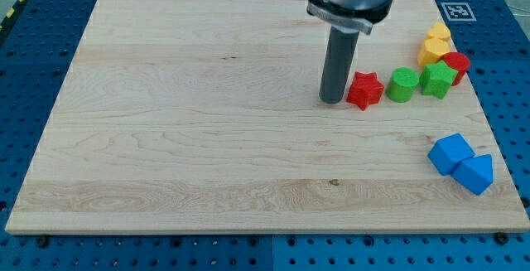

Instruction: Slide the red star to the top left side of the green circle

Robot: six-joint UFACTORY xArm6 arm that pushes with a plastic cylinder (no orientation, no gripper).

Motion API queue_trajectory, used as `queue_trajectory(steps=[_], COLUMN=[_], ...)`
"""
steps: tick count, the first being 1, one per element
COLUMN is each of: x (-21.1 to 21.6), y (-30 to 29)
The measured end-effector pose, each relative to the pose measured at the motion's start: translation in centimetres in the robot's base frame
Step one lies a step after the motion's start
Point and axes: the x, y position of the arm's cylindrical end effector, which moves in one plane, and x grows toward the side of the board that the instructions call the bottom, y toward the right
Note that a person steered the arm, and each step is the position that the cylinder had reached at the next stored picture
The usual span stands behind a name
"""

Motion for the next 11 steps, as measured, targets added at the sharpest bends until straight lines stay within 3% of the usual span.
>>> queue_trajectory(steps=[2, 4, 7, 9, 11], x=[-0.2, -3.7, -2.8, -5.9, -0.3], y=[2.6, 2.5, 2.3, 2.3, 2.7])
